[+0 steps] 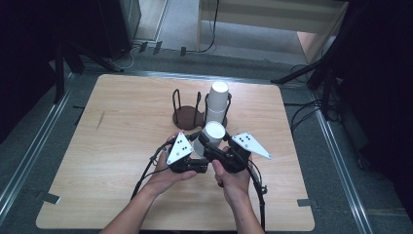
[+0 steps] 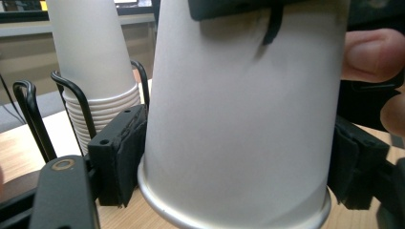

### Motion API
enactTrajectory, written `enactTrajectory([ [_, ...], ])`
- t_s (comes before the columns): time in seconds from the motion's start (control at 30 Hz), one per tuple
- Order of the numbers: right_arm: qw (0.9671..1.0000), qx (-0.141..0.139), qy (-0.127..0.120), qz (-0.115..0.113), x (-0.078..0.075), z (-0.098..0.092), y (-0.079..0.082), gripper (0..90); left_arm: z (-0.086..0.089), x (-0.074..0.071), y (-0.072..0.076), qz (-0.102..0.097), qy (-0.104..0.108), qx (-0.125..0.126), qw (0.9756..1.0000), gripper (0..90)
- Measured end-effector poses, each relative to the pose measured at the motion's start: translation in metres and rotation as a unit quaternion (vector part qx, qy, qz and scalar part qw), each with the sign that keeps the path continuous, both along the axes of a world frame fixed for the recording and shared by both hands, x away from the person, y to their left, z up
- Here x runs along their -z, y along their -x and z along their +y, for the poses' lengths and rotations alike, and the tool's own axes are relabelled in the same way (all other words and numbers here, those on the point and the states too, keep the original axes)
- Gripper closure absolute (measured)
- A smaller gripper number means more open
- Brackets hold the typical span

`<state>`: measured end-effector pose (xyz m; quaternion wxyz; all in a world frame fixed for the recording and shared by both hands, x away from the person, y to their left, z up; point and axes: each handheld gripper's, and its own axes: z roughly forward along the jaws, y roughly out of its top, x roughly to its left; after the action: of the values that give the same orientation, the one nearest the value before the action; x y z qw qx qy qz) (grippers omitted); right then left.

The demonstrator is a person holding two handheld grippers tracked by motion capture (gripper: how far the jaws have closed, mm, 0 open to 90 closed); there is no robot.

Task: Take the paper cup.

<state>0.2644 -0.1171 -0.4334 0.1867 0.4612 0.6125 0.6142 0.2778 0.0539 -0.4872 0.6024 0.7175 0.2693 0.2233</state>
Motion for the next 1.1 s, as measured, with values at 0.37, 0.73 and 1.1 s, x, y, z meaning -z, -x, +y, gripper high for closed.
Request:
enactTrajectory([
  [0.37, 0.9948, 0.036, -0.09, 0.03, 0.001, -0.002, 0.002, 32.2, 0.006, 0.0, 0.003, 0.029, -0.003, 0.002, 0.9996, 7.6],
  [0.73, 0.9545, 0.045, -0.269, 0.121, 0.014, -0.012, 0.001, 32.4, 0.011, -0.001, 0.006, 0.019, 0.006, -0.009, 0.9998, 6.4],
  [1.1, 0.9383, 0.044, -0.307, 0.153, 0.026, -0.009, 0.0, 32.2, 0.011, -0.003, 0.006, 0.008, 0.008, -0.011, 0.9999, 12.5],
])
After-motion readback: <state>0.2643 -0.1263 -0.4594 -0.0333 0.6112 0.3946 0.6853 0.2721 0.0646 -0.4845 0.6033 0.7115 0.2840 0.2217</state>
